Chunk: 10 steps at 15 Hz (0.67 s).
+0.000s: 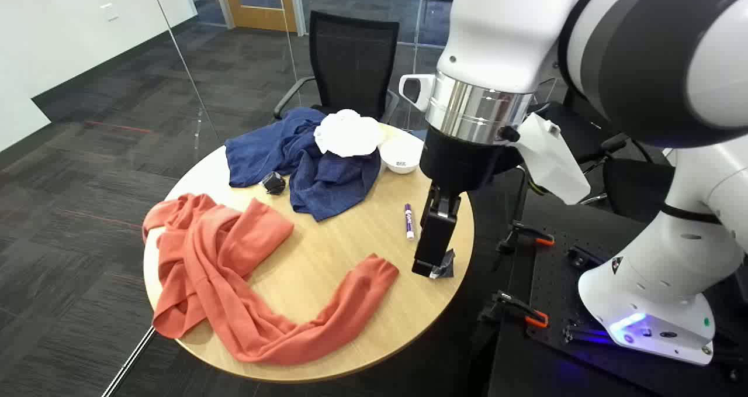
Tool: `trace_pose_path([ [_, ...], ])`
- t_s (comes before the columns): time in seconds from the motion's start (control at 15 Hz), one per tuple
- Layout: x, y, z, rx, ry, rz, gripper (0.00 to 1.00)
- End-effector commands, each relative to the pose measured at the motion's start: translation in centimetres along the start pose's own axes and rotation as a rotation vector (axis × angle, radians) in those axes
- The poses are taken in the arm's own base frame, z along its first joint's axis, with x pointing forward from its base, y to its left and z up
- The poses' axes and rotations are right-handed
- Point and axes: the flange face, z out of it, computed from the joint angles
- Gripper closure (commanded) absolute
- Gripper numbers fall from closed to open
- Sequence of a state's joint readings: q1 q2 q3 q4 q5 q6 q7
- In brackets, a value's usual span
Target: Put the marker in the bowl
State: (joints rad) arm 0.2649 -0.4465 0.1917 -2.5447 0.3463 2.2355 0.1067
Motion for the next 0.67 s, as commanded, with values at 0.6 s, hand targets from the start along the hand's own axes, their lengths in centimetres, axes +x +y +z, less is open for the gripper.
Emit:
trace_pose_path([
  [0.6,0.8,2.3,-1.5,-0.008,0.07,0.074,0.0],
])
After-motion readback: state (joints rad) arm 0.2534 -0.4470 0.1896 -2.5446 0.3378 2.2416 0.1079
